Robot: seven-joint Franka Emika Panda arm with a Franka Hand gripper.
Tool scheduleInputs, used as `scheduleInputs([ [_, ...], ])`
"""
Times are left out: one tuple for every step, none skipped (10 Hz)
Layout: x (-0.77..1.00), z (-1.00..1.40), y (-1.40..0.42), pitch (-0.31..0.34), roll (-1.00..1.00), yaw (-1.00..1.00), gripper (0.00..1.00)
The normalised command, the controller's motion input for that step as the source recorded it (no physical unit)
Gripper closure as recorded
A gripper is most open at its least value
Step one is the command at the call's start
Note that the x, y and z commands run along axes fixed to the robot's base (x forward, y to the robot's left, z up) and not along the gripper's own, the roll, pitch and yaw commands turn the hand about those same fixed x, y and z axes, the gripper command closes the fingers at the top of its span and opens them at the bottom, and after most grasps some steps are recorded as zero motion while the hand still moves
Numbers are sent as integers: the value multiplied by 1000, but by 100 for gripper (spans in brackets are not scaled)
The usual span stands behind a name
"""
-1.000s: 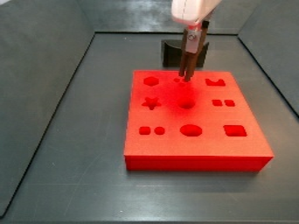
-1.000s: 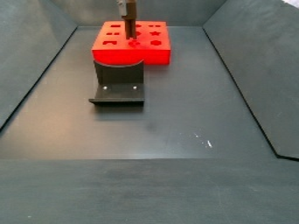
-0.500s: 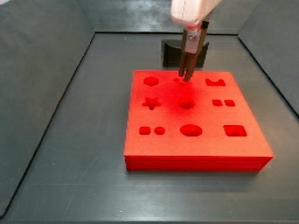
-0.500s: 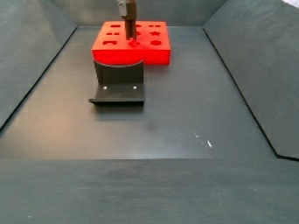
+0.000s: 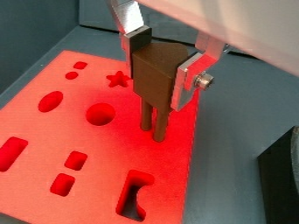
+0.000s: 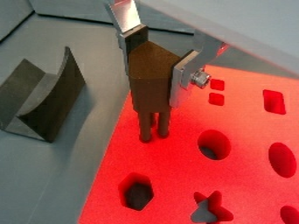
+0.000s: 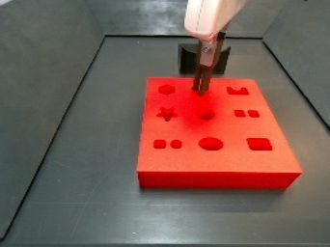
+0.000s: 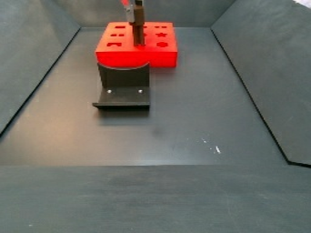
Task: Insert the 3 prong object.
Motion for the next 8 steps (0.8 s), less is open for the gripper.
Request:
scheduleInputs([
  [66, -226, 0, 0, 56, 403, 100],
  [46, -431, 0, 0, 103, 409, 100],
  [0, -714, -29, -4, 101, 409, 100],
  [0, -854, -23, -14, 76, 400, 100],
  [34, -914, -17, 0, 57, 340, 100],
  [43, -894, -6, 0, 77, 326, 100],
  [69, -846, 0, 0, 101, 274, 100],
  [17, -609, -23, 0, 126, 177, 100],
])
